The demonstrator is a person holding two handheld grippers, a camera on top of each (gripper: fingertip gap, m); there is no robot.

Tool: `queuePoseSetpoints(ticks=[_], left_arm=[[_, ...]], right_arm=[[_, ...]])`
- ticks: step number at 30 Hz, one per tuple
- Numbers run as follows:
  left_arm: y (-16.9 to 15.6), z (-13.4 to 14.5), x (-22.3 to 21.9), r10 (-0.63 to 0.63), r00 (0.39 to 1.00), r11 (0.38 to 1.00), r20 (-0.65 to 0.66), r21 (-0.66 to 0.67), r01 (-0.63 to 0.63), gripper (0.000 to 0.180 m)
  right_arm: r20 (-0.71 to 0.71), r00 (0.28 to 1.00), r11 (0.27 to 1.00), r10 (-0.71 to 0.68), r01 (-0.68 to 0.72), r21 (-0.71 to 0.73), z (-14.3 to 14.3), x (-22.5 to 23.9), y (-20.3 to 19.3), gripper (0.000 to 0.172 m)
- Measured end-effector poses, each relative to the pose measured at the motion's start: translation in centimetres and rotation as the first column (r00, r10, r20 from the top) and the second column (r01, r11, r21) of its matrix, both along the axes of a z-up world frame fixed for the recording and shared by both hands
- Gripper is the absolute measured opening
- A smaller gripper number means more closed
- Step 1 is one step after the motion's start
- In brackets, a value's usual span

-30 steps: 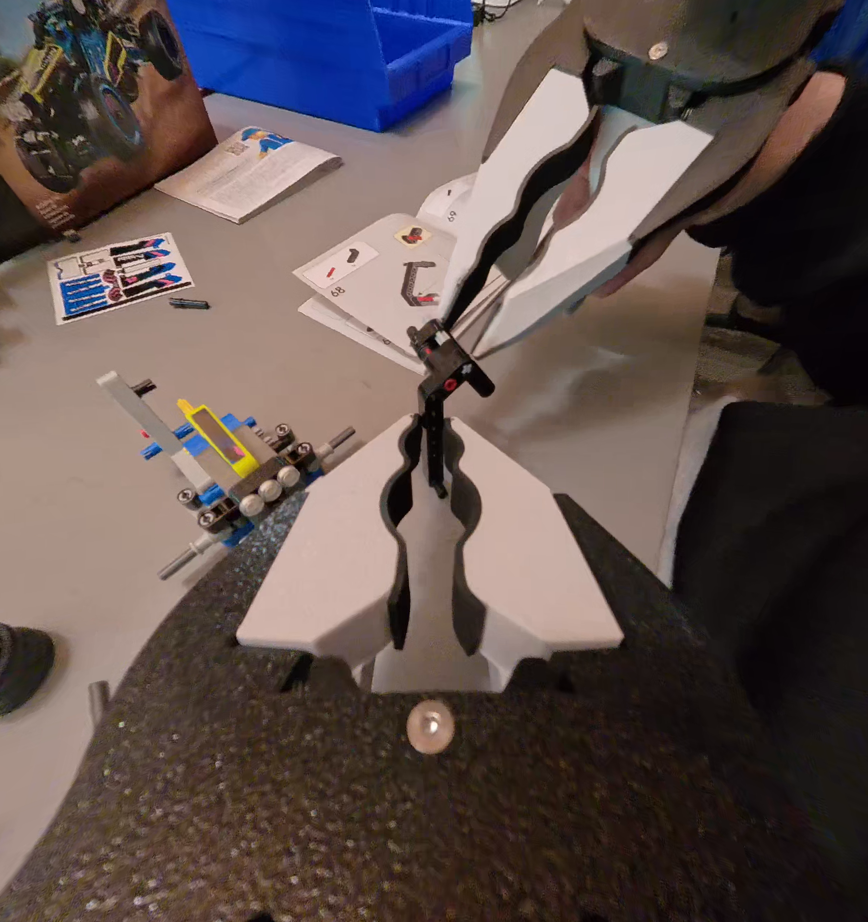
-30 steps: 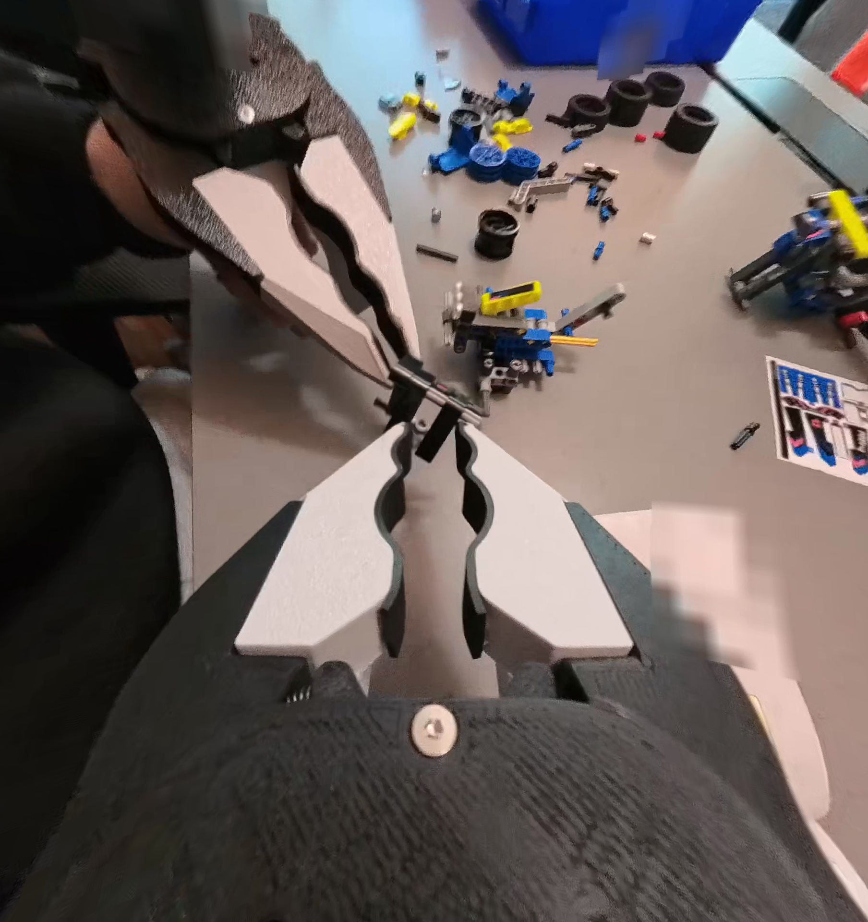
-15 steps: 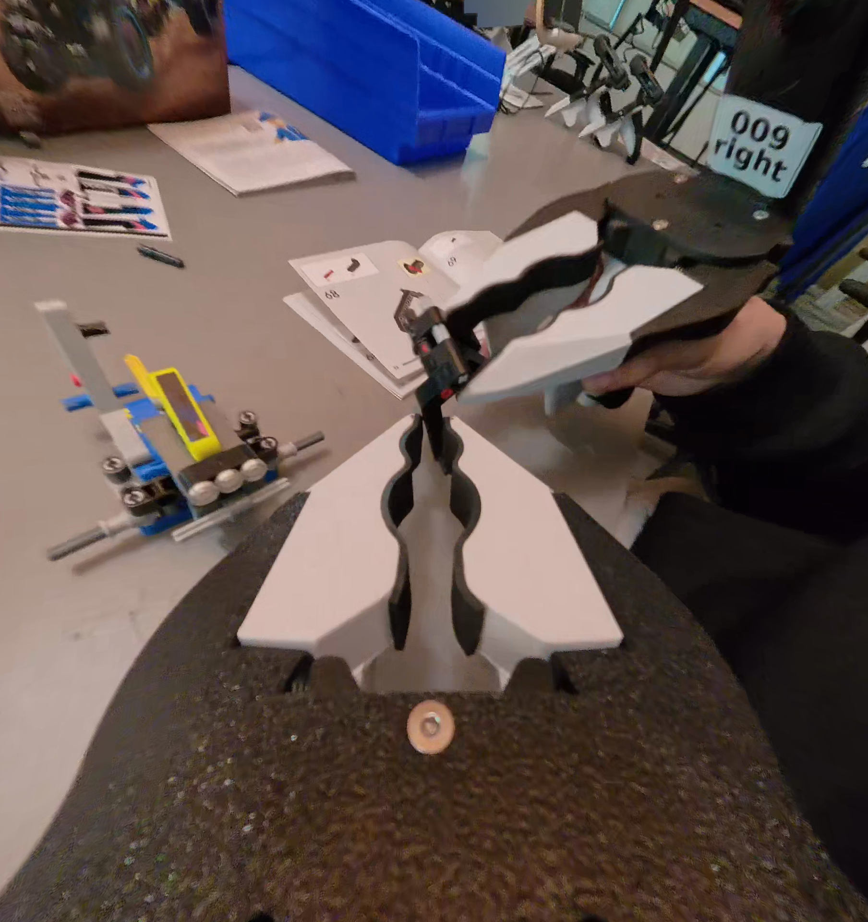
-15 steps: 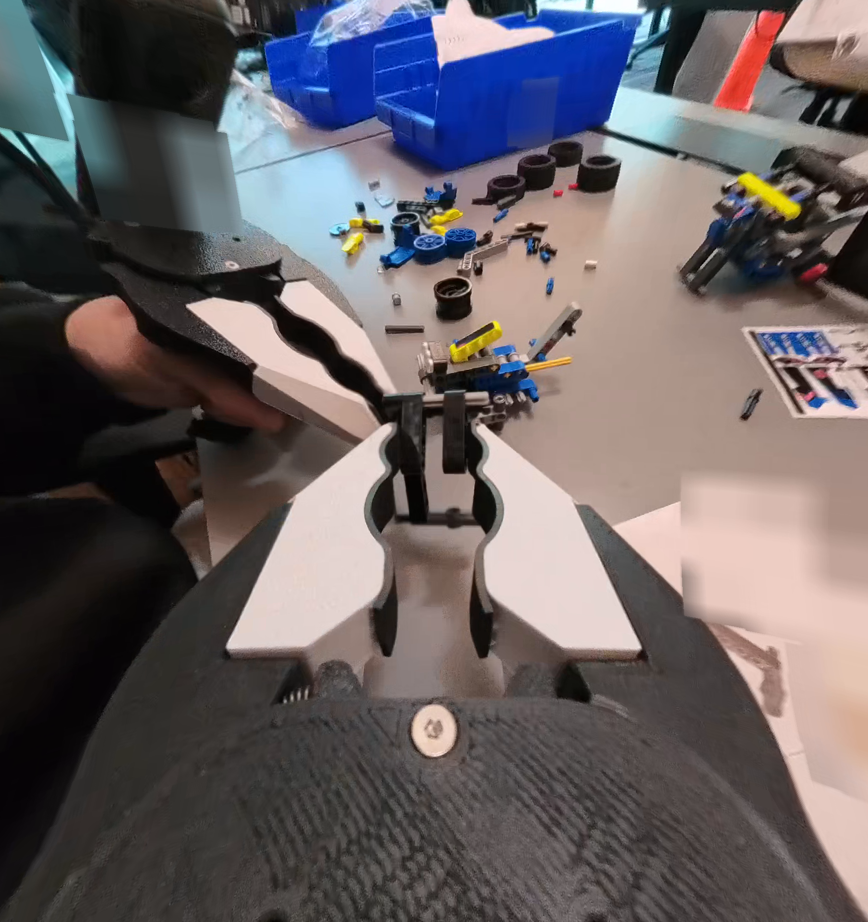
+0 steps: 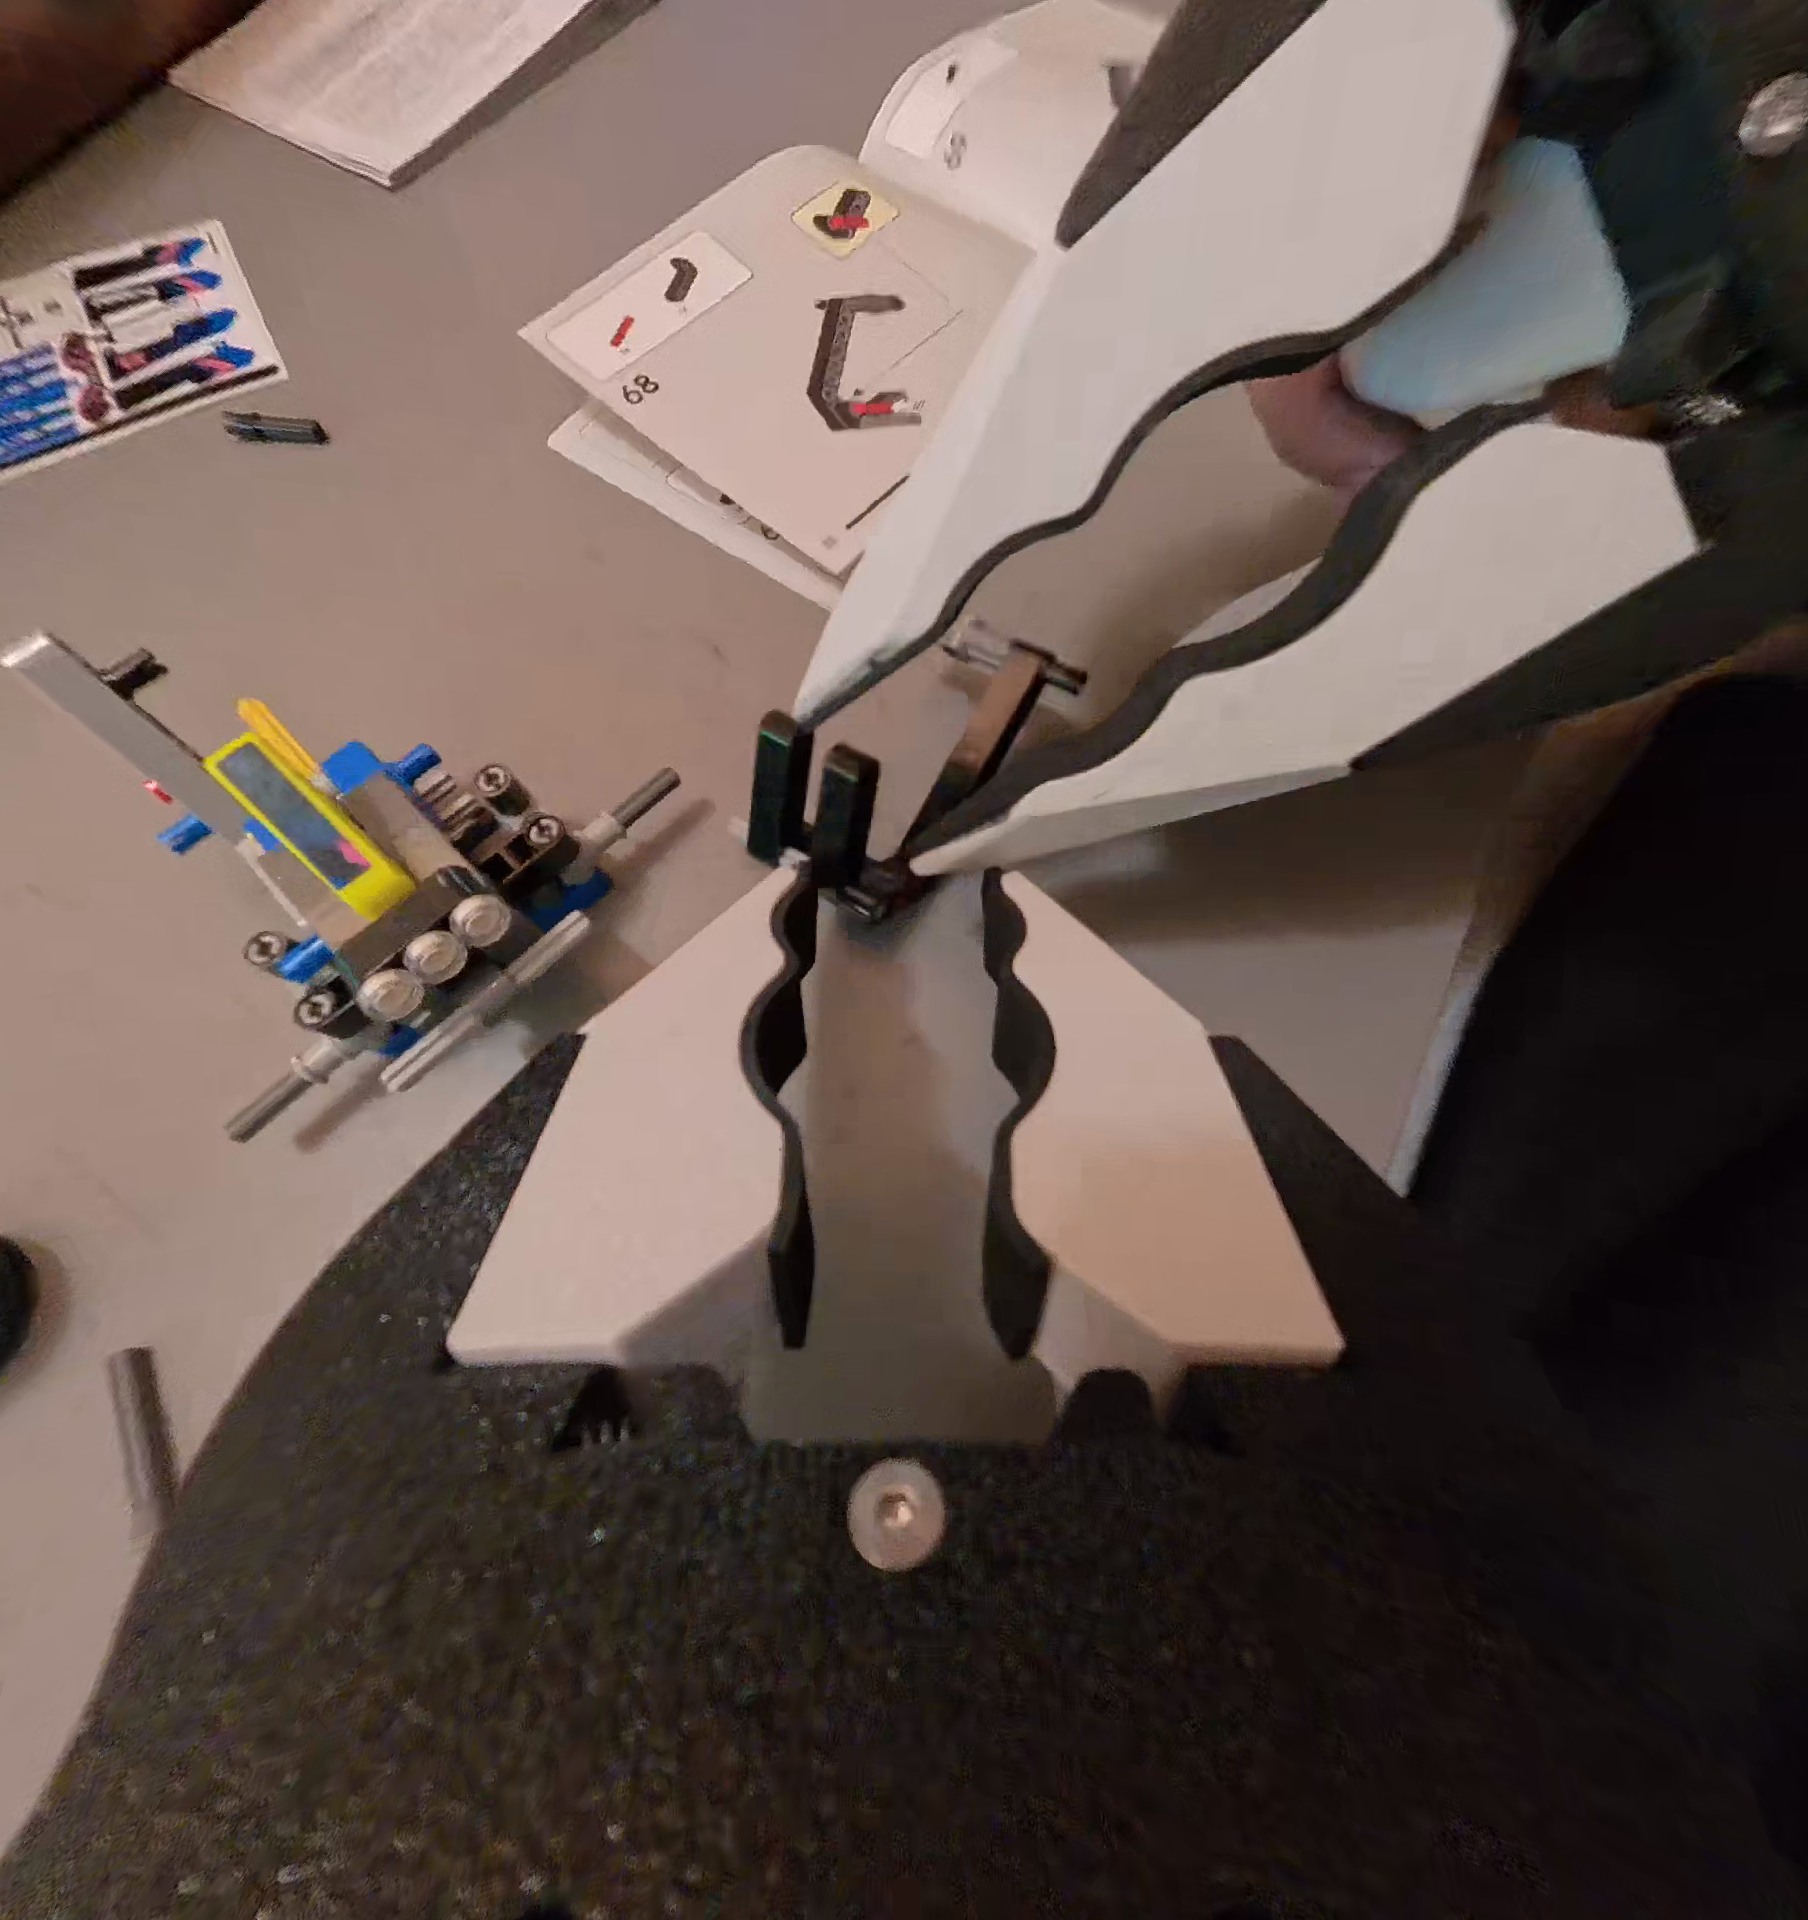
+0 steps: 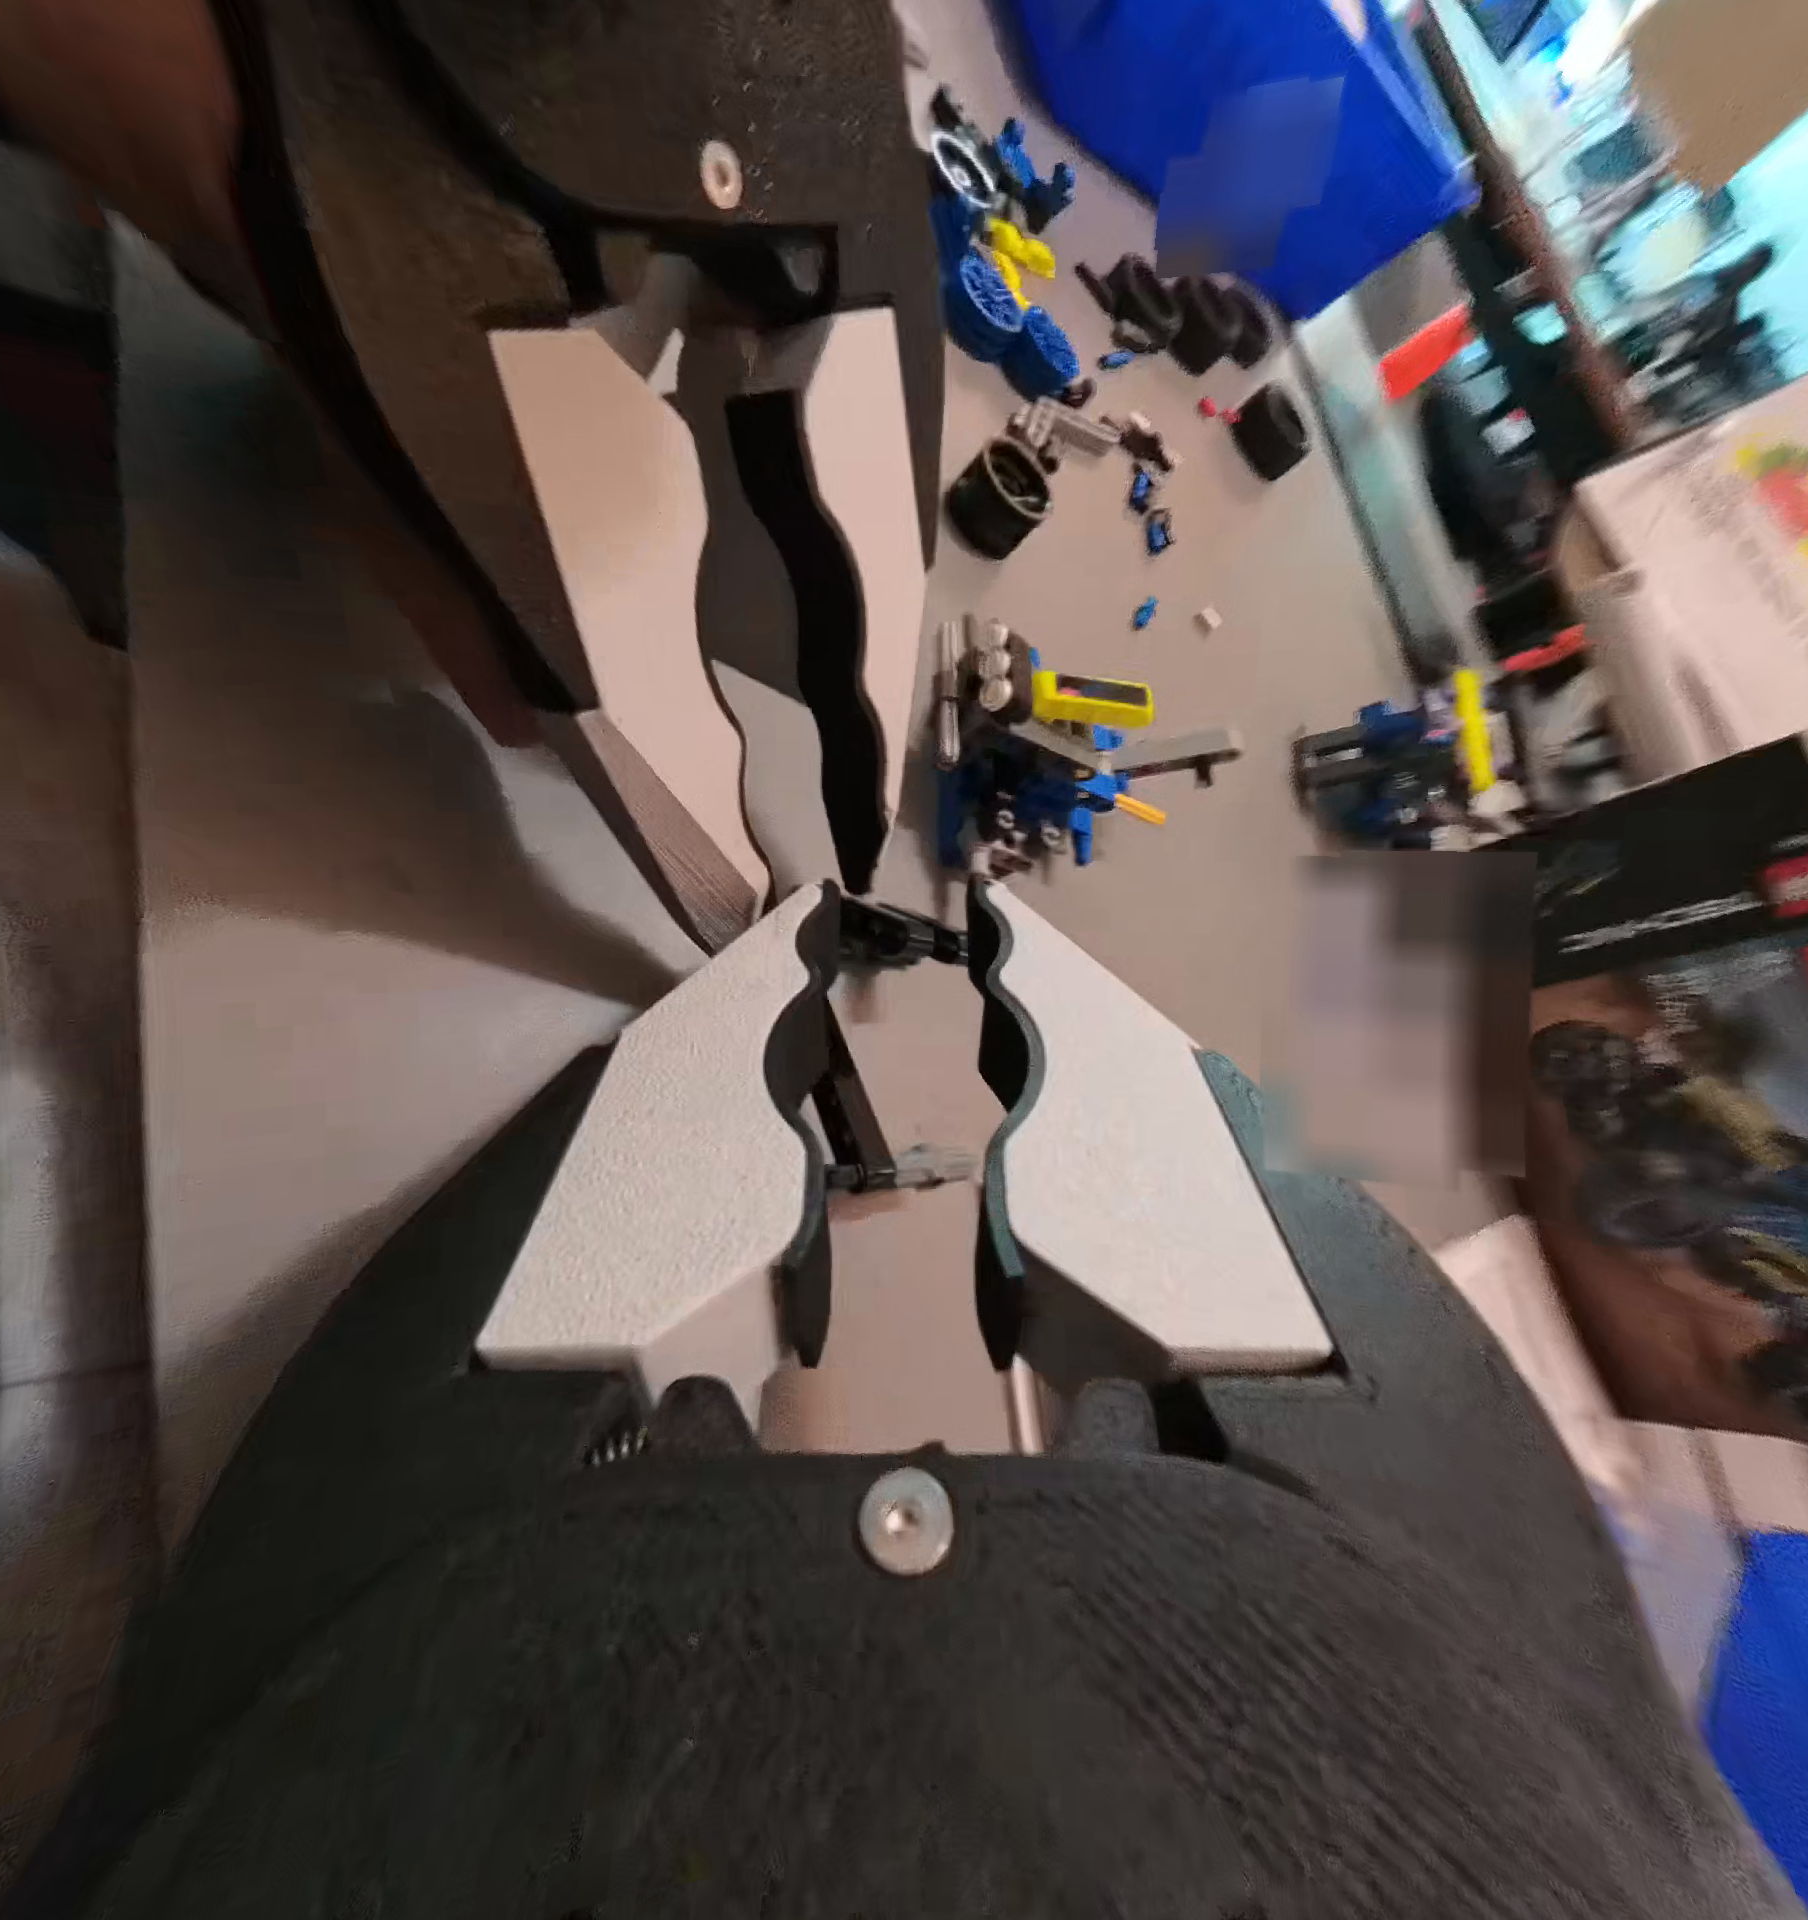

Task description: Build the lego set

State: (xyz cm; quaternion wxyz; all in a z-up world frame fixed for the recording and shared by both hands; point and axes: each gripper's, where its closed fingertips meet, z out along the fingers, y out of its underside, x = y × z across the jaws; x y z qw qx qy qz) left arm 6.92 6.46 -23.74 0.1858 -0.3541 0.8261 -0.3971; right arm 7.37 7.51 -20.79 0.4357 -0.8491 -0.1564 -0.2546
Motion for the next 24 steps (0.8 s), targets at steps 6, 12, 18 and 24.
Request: queuePoseSetpoints(ticks=[6,12,18,24], left_arm=[[0.9,-1.0,-0.3,0.007,1.0,0.992,-0.008,0.124,-0.006,0.029],[1.1,1.4,-0.1,0.007,0.998,0.995,0.056,0.095,-0.012,0.025],[-4.5,5.5,1.1,-0.119,0.981,0.991,0.155,0.075,0.108,0.012],[-11.3,4.9,6.0,-0.218,0.962,0.953,0.165,0.248,0.173,0.002]], right_arm=[[0.019,0.999,0.999,-0.031,0.031,-0.023,-0.5,-0.2,-1.6,0.034],[-0.033,0.965,0.962,-0.26,0.255,-0.097,1.3,5.5,-12.4,0.026],[0.067,0.77,0.762,-0.635,0.638,-0.111,0.0,16.0,-27.3,0.001],[-0.065,0.851,0.853,-0.522,0.522,-0.012,-1.0,15.5,-25.4,0.0]])
